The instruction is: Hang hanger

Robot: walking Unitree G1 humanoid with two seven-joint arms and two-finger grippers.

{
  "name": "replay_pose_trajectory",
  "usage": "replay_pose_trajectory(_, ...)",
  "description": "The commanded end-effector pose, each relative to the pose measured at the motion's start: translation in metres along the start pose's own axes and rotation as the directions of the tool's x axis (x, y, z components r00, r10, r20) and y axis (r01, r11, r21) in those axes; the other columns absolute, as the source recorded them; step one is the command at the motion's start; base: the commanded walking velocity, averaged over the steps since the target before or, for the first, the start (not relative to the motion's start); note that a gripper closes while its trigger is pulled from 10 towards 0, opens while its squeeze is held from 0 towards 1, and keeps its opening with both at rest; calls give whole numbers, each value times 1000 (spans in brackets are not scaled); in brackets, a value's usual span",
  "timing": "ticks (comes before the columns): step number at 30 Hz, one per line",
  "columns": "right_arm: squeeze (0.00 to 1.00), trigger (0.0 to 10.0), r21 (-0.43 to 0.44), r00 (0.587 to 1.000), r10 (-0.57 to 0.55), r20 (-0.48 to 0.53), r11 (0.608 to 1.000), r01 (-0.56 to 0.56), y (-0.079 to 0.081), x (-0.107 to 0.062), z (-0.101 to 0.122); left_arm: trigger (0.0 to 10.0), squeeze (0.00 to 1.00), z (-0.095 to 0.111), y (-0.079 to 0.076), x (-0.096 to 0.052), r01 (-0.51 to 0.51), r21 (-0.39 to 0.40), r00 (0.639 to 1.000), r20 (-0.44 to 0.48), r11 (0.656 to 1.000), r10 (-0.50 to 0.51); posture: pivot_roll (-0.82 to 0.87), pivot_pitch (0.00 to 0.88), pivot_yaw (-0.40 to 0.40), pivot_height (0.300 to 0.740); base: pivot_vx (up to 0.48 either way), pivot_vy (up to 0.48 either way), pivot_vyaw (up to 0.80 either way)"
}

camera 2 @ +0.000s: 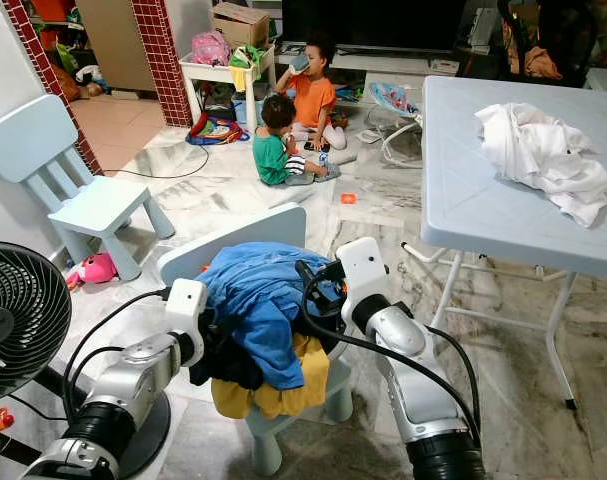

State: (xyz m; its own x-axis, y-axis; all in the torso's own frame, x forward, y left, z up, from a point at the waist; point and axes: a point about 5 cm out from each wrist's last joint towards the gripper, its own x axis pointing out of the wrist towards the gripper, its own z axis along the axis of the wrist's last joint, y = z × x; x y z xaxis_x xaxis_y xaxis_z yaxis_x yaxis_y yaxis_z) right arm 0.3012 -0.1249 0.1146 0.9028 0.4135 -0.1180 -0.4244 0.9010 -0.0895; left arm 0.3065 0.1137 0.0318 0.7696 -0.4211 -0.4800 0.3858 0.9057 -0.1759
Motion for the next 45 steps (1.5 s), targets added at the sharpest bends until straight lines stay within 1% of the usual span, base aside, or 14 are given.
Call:
replay_pose_trajectory(1,0,10000,-17,1000,-7,15,1000,8,-2,0,5,3608,0,5,-4,0,26,33,1000,8,999,-27,-125,0,5,736,0,0,0)
replay_pose_trajectory(4,0,10000,-16,1000,-7,15,1000,7,0,-1,5,5137,0,-2,-16,-3,102,138,995,-33,985,-99,-121,0,5,736,0,0,0)
replay_pose_trajectory(5,0,10000,-15,1000,-6,14,1000,7,0,-1,5,5137,0,-4,-18,-4,115,159,993,-44,980,-110,-121,0,5,736,0,0,0)
replay_pose_trajectory(6,0,10000,-15,1000,-5,14,1000,5,1,-1,4,10000,0,-7,-21,-5,136,206,990,-63,969,-125,-121,0,5,736,0,0,0)
replay_pose_trajectory(11,0,10000,-16,1000,-4,16,1000,4,1,0,5,10000,0,-5,-17,-8,96,307,995,-36,947,-90,-119,0,3,736,0,0,0)
replay_pose_trajectory(16,0,10000,-20,1000,-6,13,1000,6,-1,1,5,10000,0,2,-13,-25,115,428,993,-17,896,-119,-110,0,1,736,0,0,0)
replay_pose_trajectory(17,0,10000,-19,1000,-6,14,1000,6,-1,1,5,10000,290,3,-12,-29,110,450,993,-12,886,-117,-105,0,0,736,0,0,0)
replay_pose_trajectory(18,0,10000,-19,1000,-5,14,1000,5,0,1,5,10000,776,5,-10,-32,103,464,994,-6,880,-114,-100,0,0,736,0,0,0)
replay_pose_trajectory(19,0,10000,-18,1000,-4,14,1000,5,0,2,5,10000,1000,6,-8,-36,102,471,994,-6,876,-112,-98,0,0,736,0,0,0)
replay_pose_trajectory(24,0,10000,-15,1000,0,15,1000,0,2,3,5,10000,1000,6,6,-50,70,512,997,2,856,-83,-91,0,1,736,0,0,0)
replay_pose_trajectory(27,0,10000,-14,1000,-6,12,1000,6,0,2,4,10000,1000,3,28,-63,26,556,999,22,831,-45,-88,0,1,736,0,0,0)
replay_pose_trajectory(29,0,10000,-14,1000,-7,11,1000,7,0,2,3,10000,1000,3,32,-65,26,569,999,23,822,-48,-86,0,-2,736,0,0,0)
replay_pose_trajectory(33,0,10000,-12,1000,1,11,1000,-1,3,1,4,10000,1000,11,43,-60,2,624,998,51,782,-44,-90,0,-4,736,0,0,0)
replay_pose_trajectory(45,0,10000,-16,1000,-8,6,1000,8,0,-2,3,10000,1000,26,49,-41,8,684,996,61,729,-69,-113,0,2,736,0,0,0)
